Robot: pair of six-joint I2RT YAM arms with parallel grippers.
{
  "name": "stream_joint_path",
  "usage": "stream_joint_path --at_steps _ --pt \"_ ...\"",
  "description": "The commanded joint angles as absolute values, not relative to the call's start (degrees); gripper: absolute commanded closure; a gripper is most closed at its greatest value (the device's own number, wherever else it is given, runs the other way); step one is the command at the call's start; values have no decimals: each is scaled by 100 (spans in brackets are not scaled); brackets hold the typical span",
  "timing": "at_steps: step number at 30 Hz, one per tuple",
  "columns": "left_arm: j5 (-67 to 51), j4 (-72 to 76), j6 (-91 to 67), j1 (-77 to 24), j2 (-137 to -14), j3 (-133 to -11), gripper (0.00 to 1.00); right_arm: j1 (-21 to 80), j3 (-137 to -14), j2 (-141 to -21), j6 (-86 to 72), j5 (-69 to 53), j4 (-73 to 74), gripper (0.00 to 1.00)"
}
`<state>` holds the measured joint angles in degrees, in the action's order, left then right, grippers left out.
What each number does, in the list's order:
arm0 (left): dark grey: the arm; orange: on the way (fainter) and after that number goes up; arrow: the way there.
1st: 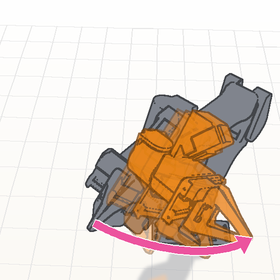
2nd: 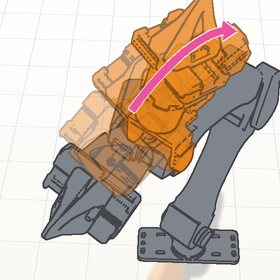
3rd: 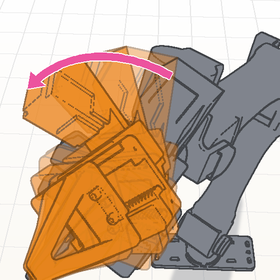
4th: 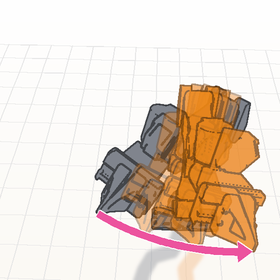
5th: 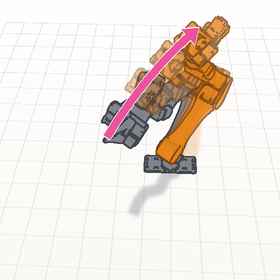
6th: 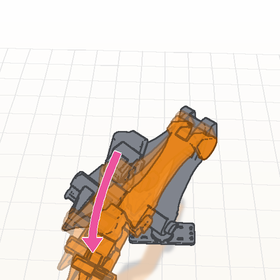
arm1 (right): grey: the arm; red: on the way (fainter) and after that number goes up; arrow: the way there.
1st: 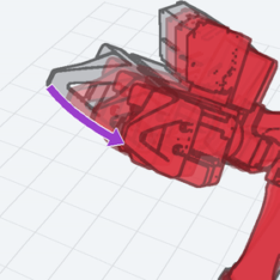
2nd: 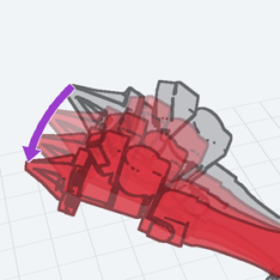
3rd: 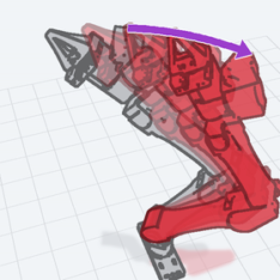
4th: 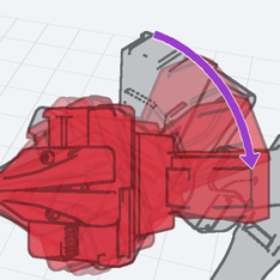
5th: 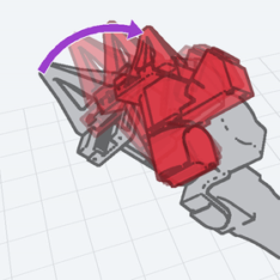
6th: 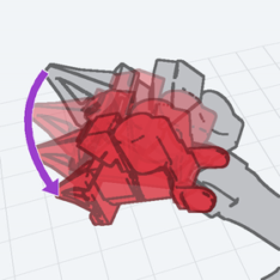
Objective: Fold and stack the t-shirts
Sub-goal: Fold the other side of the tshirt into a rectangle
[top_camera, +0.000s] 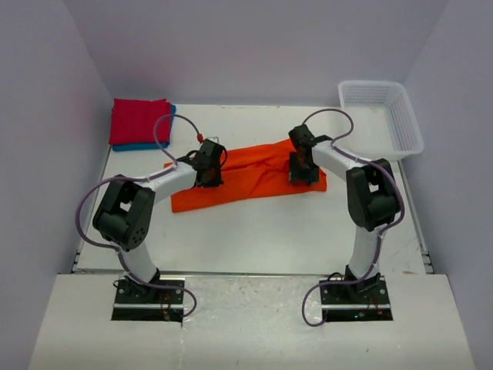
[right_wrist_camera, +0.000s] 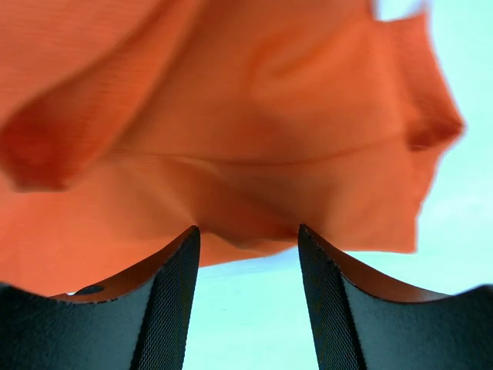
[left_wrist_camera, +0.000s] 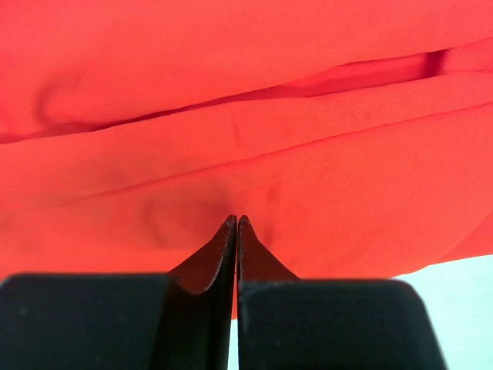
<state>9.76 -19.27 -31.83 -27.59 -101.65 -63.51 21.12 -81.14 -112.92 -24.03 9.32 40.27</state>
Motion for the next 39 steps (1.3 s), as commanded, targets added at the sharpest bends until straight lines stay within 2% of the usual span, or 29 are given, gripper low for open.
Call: stream_joint_path --at_steps 1,10,22,23,28,30,33,39 --pt "1932 -2257 -3155 -2839 -9677 -6398 100 1855 -7893 -10635 -2663 1397 3911 45" --pt "2338 -2382 -3243 -2839 -9316 -6126 100 1424 -7251 -10222 -2505 1547 3788 44" --pt "2303 -2592 -3480 -2830 -8983 -5652 100 1064 -7216 -10433 -2461 1214 3709 47" --pt "2329 -2610 -3480 -2830 -8956 -5634 100 1046 -7225 -10433 -2470 1195 3700 49" --pt "2434 -2917 -3752 -2830 -8746 -5581 100 985 -7260 -10450 -2461 942 3709 80" --pt "2400 -3023 -3849 -2830 -8666 -5546 100 976 -7286 -10485 -2470 862 3726 84" --pt "2338 -3102 -4174 -2830 -8412 -5380 100 976 -7373 -10538 -2470 826 3762 99" --pt "2215 -3146 -4385 -2813 -8148 -4984 100 976 -7418 -10573 -2461 747 3788 100"
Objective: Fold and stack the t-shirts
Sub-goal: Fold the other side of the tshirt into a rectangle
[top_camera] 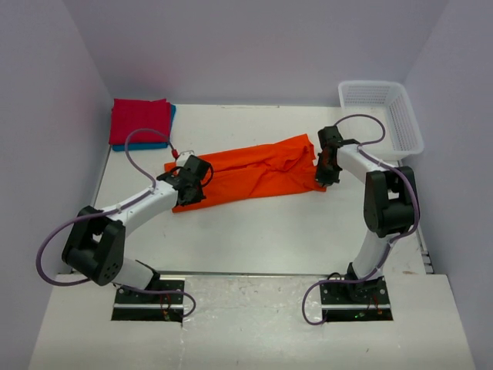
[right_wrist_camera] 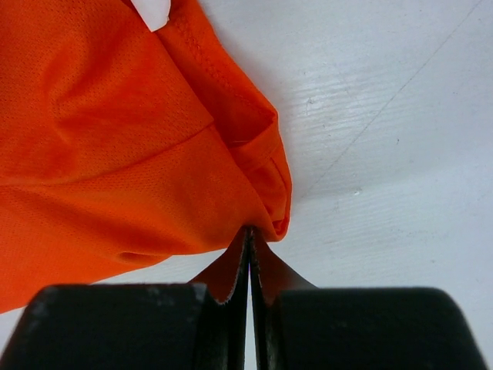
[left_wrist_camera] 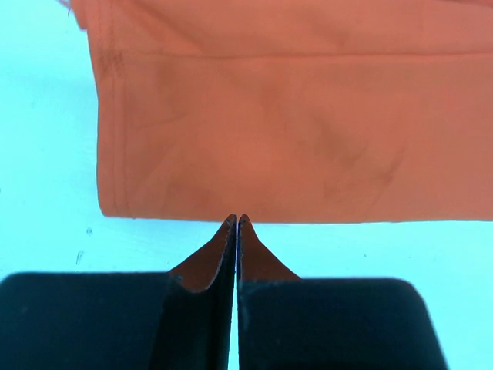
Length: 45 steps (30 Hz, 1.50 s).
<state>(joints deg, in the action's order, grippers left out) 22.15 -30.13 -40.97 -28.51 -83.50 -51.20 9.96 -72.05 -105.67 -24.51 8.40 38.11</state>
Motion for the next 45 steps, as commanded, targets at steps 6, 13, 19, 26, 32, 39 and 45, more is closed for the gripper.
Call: stream_joint_path --at_steps 6,13,19,26,32,39,45 --pt "2171 -3199 -4421 -2812 -7972 -4887 100 976 -7374 -10503 -2505 914 3832 66" --pt "1986 -3111 -4438 -2812 -7901 -4729 100 975 -7479 -10617 -2531 782 4060 59" --pt "1846 -3024 -4369 -2812 -7612 -4623 100 967 -7743 -10836 -2522 502 4324 59" --pt "1670 -3076 -4210 -2812 -7339 -4614 100 949 -7884 -10968 -2610 369 4605 57" --pt "1495 -2735 -4078 -2812 -7145 -4333 100 932 -8217 -11153 -2733 720 5035 52" --pt "599 -1680 -3630 -2830 -7584 -4263 100 949 -7998 -10478 -2857 932 4641 52" --pt "150 -1011 -3630 -3093 -7936 -4710 100 984 -8138 -9907 -2734 1011 4729 49"
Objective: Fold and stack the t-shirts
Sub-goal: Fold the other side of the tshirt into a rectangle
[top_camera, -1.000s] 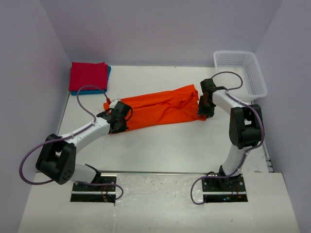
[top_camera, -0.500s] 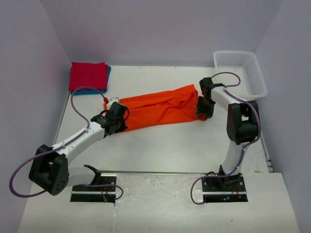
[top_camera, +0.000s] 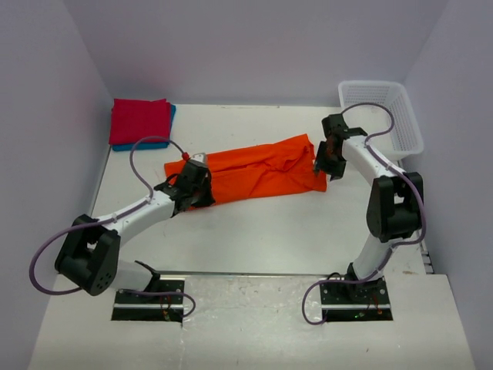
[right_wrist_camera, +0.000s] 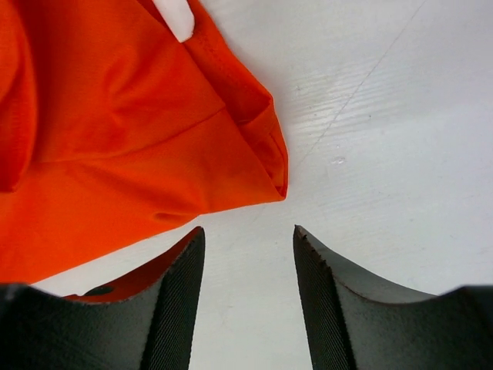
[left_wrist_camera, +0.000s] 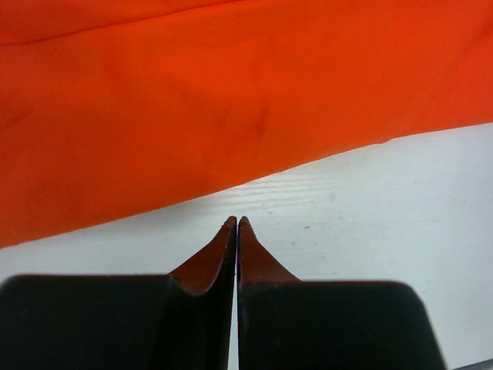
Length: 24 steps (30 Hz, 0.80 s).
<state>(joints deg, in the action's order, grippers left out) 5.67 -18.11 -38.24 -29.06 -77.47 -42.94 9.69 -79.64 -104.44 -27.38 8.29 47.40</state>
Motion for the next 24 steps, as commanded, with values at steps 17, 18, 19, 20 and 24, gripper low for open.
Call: stream_joint_path --at_steps 17,18,19,20,24 --pt "-729 -510 -3217 -4131 -11328 -7769 100 984 -7893 -9712 -2444 870 4474 100" --pt "-729 -518 -3208 -4140 -11381 -7796 100 976 -7884 -9712 -2435 861 4474 100" --pt "-703 -545 -3208 -4140 -11434 -7822 100 984 -7884 -9712 -2435 861 4465 100" --pt "-677 -554 -3208 -4148 -11539 -7874 100 984 -7884 -9721 -2435 809 4465 100" --pt "-615 -729 -3260 -4140 -11812 -7937 100 976 -7910 -9800 -2452 765 4482 100"
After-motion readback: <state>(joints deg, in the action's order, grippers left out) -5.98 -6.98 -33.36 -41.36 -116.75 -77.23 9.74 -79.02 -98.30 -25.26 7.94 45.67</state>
